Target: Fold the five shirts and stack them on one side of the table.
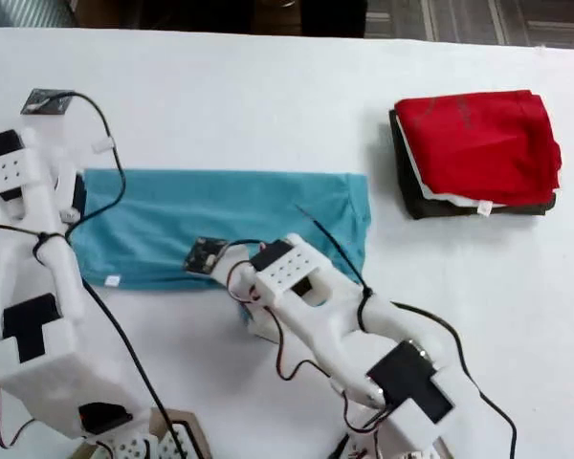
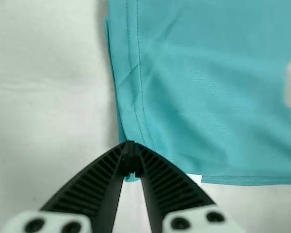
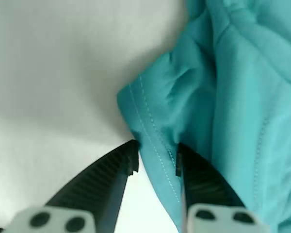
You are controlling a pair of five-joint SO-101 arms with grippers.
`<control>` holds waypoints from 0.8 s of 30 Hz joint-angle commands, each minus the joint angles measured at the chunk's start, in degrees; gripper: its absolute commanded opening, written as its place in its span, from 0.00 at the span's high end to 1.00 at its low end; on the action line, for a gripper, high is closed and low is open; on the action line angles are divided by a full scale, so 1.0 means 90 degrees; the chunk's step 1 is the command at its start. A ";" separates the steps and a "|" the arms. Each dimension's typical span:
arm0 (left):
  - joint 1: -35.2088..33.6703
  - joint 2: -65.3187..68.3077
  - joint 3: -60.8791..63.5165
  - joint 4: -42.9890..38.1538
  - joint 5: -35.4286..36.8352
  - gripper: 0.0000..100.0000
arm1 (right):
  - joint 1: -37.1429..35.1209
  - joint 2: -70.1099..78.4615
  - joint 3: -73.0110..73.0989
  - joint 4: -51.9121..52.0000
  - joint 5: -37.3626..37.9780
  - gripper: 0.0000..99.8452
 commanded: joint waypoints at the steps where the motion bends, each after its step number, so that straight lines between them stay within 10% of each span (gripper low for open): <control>1: -0.0049 -0.0371 -0.0024 -0.0068 0.0020 0.97 | -0.0024 0.0259 -0.0225 0.0015 0.0029 0.88; 14: -0.0215 -0.0342 -0.0005 -0.0068 -0.0137 0.97 | 0.0073 -0.0708 -0.1543 0.1363 0.0654 0.98; 24: -0.0186 -0.0342 -0.0005 -0.0068 -0.0147 0.97 | 0.1714 -0.0200 -0.3741 0.2007 0.2393 0.98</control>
